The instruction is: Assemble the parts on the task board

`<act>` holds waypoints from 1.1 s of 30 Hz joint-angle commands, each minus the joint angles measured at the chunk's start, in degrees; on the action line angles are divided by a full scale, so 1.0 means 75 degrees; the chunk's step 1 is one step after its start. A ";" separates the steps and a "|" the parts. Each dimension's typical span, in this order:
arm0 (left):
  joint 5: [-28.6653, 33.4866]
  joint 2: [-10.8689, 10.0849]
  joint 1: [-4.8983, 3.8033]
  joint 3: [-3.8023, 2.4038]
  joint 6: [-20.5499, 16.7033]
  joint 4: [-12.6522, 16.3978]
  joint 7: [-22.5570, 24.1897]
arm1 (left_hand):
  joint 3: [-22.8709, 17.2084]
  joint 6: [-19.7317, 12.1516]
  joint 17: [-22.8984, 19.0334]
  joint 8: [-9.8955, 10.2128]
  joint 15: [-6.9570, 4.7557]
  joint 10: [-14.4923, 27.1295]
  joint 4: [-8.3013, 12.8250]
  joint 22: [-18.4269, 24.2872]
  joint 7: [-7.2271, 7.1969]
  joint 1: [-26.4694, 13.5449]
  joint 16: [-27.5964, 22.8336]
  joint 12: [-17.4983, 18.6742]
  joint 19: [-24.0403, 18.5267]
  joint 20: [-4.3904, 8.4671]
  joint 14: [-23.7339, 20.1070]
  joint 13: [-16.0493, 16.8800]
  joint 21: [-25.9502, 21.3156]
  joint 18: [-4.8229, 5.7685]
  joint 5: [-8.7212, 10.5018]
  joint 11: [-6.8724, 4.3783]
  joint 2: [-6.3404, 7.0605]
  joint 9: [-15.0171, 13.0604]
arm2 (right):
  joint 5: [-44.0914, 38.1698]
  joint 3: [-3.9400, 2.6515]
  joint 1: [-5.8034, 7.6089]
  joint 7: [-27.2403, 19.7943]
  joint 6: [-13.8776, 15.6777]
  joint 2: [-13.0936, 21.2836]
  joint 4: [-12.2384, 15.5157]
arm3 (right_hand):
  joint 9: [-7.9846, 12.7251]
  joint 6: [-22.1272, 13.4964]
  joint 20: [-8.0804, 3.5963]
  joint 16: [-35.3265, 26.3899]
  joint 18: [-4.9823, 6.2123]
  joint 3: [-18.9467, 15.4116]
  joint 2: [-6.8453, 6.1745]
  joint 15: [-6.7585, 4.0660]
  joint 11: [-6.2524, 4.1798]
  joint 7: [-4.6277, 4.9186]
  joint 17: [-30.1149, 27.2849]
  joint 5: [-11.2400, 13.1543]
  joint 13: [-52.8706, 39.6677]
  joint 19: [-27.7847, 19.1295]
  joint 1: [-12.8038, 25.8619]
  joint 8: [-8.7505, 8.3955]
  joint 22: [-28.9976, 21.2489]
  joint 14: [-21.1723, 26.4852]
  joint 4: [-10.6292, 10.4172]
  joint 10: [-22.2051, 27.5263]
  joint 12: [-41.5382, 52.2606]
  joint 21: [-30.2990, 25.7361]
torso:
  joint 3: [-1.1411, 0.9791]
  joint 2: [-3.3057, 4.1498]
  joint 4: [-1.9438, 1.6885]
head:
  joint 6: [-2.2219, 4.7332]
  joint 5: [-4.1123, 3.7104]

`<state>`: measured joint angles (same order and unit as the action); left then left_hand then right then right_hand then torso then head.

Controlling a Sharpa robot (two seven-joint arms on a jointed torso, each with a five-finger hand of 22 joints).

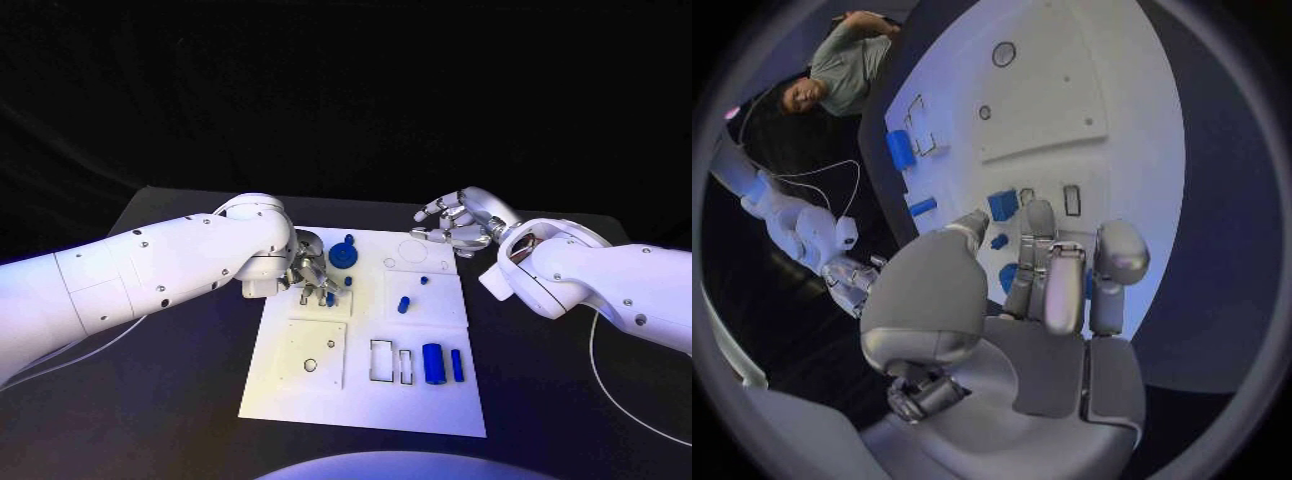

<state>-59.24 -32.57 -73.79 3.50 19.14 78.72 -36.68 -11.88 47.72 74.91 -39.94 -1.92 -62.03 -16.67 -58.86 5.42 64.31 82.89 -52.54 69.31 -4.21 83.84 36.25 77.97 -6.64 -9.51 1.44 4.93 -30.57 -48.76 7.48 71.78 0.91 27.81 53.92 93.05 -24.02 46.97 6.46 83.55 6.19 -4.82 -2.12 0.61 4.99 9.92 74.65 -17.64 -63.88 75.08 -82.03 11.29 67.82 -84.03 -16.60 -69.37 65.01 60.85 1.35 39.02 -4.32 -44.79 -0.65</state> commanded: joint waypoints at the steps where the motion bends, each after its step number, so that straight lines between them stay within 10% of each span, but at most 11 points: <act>1: 0.0079 0.0040 -0.0006 -0.0001 0.0164 -0.0008 0.0073 | -0.0046 -0.0028 0.0090 -0.0036 -0.0013 0.0045 -0.0017 -0.0007 -0.0007 0.0051 0.0027 -0.0039 0.0009 -0.0032 0.0145 0.0007 0.0040 0.0062 -0.0024 -0.0016 0.0001 -0.0012 | -0.0023 -0.0001 -0.0009 0.0027 -0.0076 -0.0014 -0.0007 | -0.0006 -0.0031 0.0002 -0.0016 0.0055 -0.0022 0.0022 -0.0013 -0.0021 -0.0018 -0.0011 -0.0026 0.0006 -0.0068 0.0065 0.0027 -0.0012 -0.0267 0.0002 0.0037 -0.0041 -0.0037 | -0.0003 -0.0003 -0.0008 | -0.0025 -0.0005; 18: 0.0113 0.0106 -0.0001 0.0022 0.0153 -0.0057 0.0120 | -0.0493 -0.0011 0.0205 -0.0035 -0.0040 -0.0032 -0.0017 -0.0087 -0.0044 0.0444 0.0102 -0.0154 0.0020 -0.0021 0.0191 0.0112 0.0095 0.0070 -0.0015 -0.0052 -0.0178 -0.0104 | -0.0151 0.0000 -0.0018 0.0049 -0.0062 -0.0023 -0.0022 | -0.0030 -0.0056 -0.0012 -0.0042 0.0063 0.0013 0.0032 -0.0030 -0.0038 -0.0032 -0.0028 -0.0324 0.0073 -0.0074 0.0009 0.0115 -0.0045 -0.0262 0.0001 0.0038 -0.0047 -0.0108 | 0.0000 -0.0003 0.0002 | -0.0072 -0.0001; 33: 0.0692 0.0070 0.0000 0.0026 -0.0241 -0.0073 0.0323 | -0.3136 -0.0128 0.0489 -0.0391 -0.0124 -0.0342 0.0232 -0.0239 -0.0133 0.1947 0.0279 -0.0382 0.0044 0.0064 0.0300 0.0328 0.0192 0.0090 0.0091 -0.0148 0.0246 -0.0743 | -0.0113 0.0000 -0.0027 0.0040 -0.0042 -0.0052 -0.0065 | -0.0045 -0.0091 -0.0025 -0.0069 0.0067 0.0108 0.0025 -0.0042 -0.0051 -0.0041 -0.0048 -0.0817 0.0142 -0.0073 -0.0055 0.0208 -0.0069 -0.0257 -0.0002 0.0057 -0.0050 -0.0176 | -0.0006 -0.0007 0.0001 | -0.0102 -0.0002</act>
<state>-56.56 -32.04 -73.76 3.71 18.48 78.14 -35.41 -30.78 46.88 74.95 -40.48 -2.45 -64.13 -18.97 -60.59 4.60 78.24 84.65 -55.24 69.52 -4.00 83.94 38.61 79.23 -6.65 -8.85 0.39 7.00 -31.84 -49.06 7.48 71.64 1.23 27.81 53.60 92.57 -24.28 46.77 6.25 83.19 6.19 -4.32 -2.12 0.61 4.79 9.71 74.28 -23.63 -62.86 74.88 -82.03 12.61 67.35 -84.03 -16.60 -69.16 64.79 59.78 1.31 38.97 -4.33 -45.55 -0.68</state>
